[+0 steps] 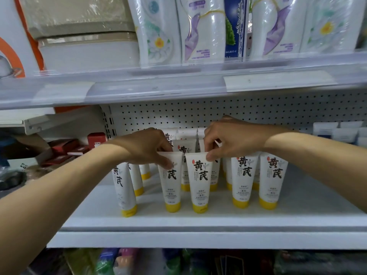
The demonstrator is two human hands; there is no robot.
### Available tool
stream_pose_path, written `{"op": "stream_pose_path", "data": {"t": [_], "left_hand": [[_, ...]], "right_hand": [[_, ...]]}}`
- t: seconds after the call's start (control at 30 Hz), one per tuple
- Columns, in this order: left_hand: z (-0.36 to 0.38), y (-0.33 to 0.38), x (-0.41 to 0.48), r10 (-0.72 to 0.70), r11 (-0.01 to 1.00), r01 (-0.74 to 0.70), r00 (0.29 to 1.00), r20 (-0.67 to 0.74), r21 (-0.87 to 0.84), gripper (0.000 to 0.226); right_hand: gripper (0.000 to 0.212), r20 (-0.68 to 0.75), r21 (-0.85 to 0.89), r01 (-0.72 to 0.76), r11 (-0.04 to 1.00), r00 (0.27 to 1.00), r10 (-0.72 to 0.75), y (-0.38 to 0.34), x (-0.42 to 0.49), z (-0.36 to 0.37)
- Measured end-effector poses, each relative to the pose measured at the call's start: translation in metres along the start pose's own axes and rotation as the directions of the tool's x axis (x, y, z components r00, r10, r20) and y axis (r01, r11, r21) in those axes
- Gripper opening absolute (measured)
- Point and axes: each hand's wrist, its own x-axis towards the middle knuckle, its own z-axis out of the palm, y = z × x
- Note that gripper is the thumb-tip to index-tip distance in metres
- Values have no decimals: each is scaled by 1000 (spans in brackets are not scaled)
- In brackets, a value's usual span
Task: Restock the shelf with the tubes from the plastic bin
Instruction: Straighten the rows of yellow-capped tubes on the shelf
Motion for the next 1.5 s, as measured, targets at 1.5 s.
{"op": "stream_pose_path", "data": {"t": [1.5], "left_hand": [[-12,0,3,27,982,-50,991,-130,-182,15]], "right_hand": [[30,3,119,-140,983,990,140,8,-5,-16]]}}
